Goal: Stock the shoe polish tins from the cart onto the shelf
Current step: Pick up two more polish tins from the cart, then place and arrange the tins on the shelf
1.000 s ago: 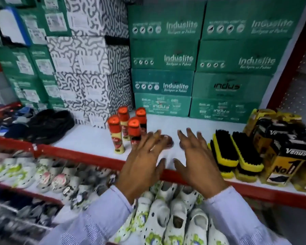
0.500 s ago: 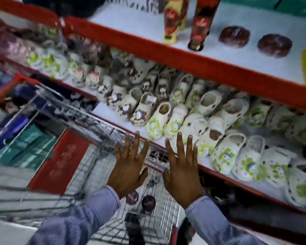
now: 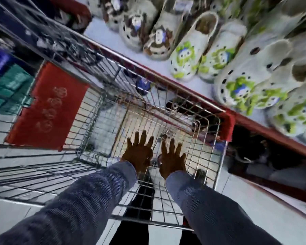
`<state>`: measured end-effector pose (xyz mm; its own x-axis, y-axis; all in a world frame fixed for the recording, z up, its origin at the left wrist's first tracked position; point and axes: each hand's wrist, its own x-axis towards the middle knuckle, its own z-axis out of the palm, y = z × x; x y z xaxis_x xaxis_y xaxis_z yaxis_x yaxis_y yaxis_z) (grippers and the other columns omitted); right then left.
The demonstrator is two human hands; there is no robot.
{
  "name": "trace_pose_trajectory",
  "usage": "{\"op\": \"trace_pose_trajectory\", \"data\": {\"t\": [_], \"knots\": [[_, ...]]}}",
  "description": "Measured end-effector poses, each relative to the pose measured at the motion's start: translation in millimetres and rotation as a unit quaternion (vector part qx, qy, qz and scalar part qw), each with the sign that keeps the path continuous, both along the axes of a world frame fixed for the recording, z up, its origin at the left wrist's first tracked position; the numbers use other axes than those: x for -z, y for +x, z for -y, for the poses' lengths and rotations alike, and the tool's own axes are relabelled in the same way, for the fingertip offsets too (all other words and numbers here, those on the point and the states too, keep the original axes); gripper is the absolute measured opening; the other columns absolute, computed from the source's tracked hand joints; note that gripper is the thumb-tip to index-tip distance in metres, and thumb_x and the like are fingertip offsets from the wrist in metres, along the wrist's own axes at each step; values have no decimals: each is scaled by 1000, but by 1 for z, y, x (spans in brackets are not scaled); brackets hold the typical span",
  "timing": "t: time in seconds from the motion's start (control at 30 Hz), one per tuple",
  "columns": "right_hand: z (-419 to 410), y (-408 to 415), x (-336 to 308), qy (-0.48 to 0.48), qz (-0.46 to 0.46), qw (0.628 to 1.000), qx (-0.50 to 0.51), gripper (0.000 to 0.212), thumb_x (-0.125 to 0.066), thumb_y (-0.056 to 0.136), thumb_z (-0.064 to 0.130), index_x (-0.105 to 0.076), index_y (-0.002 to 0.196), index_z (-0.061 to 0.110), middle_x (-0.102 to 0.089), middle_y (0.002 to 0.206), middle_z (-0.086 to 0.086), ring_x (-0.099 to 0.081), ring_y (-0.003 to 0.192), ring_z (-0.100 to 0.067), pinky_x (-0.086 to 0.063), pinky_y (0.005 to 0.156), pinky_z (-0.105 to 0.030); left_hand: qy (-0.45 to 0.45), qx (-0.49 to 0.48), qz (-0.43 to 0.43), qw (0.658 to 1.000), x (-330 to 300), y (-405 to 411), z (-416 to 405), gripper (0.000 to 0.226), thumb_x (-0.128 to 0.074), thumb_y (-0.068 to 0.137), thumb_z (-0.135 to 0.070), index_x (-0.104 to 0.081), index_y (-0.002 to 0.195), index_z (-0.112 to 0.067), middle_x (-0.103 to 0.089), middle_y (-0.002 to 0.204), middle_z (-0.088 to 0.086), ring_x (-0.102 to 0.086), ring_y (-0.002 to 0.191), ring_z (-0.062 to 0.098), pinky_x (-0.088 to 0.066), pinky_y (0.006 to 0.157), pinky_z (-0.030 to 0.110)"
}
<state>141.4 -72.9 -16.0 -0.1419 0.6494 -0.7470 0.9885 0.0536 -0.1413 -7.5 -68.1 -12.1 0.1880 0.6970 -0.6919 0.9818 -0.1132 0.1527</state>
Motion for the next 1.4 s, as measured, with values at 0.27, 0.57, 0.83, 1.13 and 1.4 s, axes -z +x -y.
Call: {"op": "trace_pose_trajectory", "data": {"t": [0.27, 0.57, 0.83, 1.13, 1.4], "knots": [[10, -18, 37, 34, 70, 997, -27, 50, -67, 88, 8, -51, 136, 6, -33, 152, -36, -50, 121, -61, -59, 76, -56, -46, 57, 23, 997, 36, 8, -2, 56, -52, 89, -2, -38, 143, -7, -39, 145, 22, -42, 132, 49, -50, 99, 59], [-43, 4, -67, 28, -96, 994, 31, 45, -83, 63, 31, -65, 101, 15, -58, 122, -8, -61, 111, -33, -53, 82, -33, 50, -60, 67, 995, -57, 1, -33, 50, -73, 66, -21, -56, 111, -11, -56, 118, 14, -54, 109, 38, -54, 84, 46], [-104, 52, -302, 148, -161, 974, 51, 47, -83, 61, 43, -72, 98, 17, -72, 104, -9, -68, 101, -26, -52, 76, -27, 246, -133, 215, 936, -273, 3, -62, 35, -83, 58, -24, -73, 88, -10, -71, 88, 5, -55, 88, 16, -42, 84, 21], [-125, 127, -507, 310, -166, 933, 75, 21, -81, 58, 32, -66, 62, 17, -60, 51, 7, -57, 52, 0, -34, 38, -13, 381, -110, 315, 862, -476, 71, -106, 58, -76, 45, -48, -69, 96, -22, -77, 87, -6, -74, 83, 12, -61, 79, 32], [-161, 208, -565, 424, -143, 871, 202, 55, -72, 45, 57, -65, 82, 17, -69, 88, -6, -67, 81, -20, -56, 69, -30, 416, -62, 335, 843, -550, 157, -161, 59, -87, 62, -34, -68, 115, -17, -72, 101, -4, -68, 94, 13, -47, 75, 17]]}}
